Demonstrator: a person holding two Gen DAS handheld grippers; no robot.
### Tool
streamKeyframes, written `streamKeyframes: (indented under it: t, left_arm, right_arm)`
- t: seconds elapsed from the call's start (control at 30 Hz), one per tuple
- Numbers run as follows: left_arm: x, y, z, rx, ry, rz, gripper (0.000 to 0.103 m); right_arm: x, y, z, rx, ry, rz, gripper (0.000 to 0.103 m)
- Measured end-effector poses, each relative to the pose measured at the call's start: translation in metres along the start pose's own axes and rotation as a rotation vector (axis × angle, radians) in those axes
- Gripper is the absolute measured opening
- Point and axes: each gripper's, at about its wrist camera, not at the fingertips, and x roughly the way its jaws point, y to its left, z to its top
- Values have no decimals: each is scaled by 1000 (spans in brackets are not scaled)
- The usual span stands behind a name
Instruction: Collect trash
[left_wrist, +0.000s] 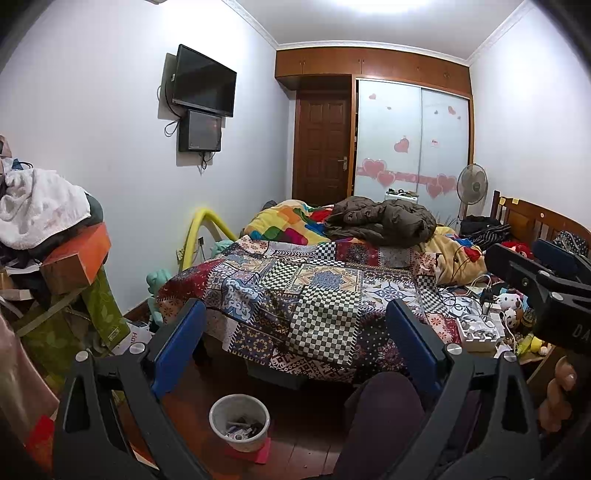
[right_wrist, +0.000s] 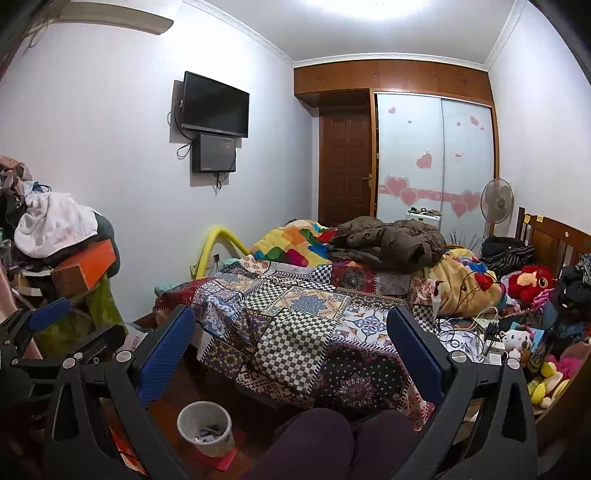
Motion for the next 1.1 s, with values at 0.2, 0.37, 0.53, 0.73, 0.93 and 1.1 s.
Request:
streamKeyframes:
  t: [0.2,0.37,0.53,0.73,0.93,1.1]
  left_arm:
    - [0,3,1,1,-2,-11,98]
    - [0,4,1,4,-6,-19,98]
    - [0,5,1,10,2,-36,98]
    - [-2,4,1,21,-11,-34,98]
    - [-1,1,0,38,-8,-46,98]
    - [3,-1,-1,45,1,-45,98]
  right_arm:
    - [-1,-2,0,-1,-5,1,103]
    - [-1,-3,1,0,-3,4,103]
    - [-2,-3,0,2,-3,3,103]
    - [-1,0,-1,8,2,-1,103]
    - [0,4,-3,22,13,-9,103]
    - [6,3,-4,30,28,-13,103]
